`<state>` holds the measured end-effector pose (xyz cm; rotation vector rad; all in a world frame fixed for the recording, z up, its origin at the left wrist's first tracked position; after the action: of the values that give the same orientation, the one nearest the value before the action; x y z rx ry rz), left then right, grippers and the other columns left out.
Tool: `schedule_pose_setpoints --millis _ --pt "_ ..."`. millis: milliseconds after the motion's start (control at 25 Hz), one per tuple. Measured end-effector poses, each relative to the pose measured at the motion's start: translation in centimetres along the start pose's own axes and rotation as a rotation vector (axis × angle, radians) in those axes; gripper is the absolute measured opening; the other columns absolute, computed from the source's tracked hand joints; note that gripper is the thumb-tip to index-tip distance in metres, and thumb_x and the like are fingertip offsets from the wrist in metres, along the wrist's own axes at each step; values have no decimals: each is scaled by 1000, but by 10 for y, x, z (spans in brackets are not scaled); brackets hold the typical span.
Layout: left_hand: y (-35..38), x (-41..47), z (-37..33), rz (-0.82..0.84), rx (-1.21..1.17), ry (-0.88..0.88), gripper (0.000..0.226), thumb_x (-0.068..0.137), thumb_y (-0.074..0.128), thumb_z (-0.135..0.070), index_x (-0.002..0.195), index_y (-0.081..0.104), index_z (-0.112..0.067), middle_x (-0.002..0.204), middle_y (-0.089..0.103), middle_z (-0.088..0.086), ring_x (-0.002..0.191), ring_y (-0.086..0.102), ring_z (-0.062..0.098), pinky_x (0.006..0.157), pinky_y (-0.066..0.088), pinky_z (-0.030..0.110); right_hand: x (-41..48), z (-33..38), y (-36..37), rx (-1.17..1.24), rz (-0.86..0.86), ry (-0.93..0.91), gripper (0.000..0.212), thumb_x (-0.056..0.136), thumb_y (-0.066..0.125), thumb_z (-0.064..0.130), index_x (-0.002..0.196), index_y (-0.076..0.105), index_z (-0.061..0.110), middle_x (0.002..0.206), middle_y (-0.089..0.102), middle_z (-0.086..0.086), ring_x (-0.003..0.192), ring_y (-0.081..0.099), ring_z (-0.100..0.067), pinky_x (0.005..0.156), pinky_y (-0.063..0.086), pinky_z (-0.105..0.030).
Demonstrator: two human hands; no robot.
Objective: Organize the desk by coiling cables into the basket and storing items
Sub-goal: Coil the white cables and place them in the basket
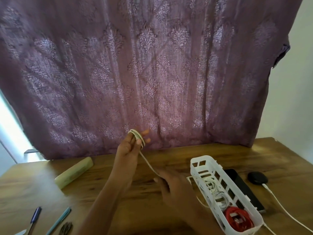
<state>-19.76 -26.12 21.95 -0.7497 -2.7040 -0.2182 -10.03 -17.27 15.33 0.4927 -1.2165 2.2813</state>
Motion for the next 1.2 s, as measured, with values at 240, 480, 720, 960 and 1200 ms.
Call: schedule_pose_setpoints --millis 240,480,720,960,1200 --pt "7 -12 18 205 248 5 25 93 42 3 103 56 -15 104 67 1 93 61 10 87 47 25 18 32 -60 -193 -288 -317 23 85 52 28 85 74 19 70 63 6 57 57 -9 48 46 -23" --pt "40 -29 -1 499 -35 -134 28 74 46 -9 98 59 -4 70 64 -1 62 56 5 63 44 14 57 21 -99 205 -270 -244 9 67 78 18 74 74 14 67 65 6 62 59 -4 58 46 -17" --pt "40 -29 -18 424 -326 -197 34 86 41 -23 95 66 -3 56 48 1 55 43 10 63 40 23 69 7 -93 439 -193 -95 22 82 64 -1 90 74 17 80 67 11 75 63 -6 68 49 -15" --pt "32 -25 -24 234 -515 -216 39 85 39 -30 80 70 -7 51 37 -3 49 41 8 63 42 22 62 -15 -71 408 -284 134 30 91 56 14 73 62 37 55 60 13 51 52 -2 51 38 -13" --pt "23 -14 -18 120 -537 -114 31 91 40 -23 95 65 -7 67 55 -2 64 53 6 71 49 17 31 -6 -21 72 -166 75 27 94 40 31 106 63 24 68 62 10 56 55 -7 52 41 -23"
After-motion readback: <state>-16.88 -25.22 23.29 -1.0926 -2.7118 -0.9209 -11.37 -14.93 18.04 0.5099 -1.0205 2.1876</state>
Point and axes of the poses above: each hand's wrist, its own x-axis towards the middle knuckle, its own y-axis out of the palm, z = x × y, the point moved 6 cm from there along x, towards the middle knuckle
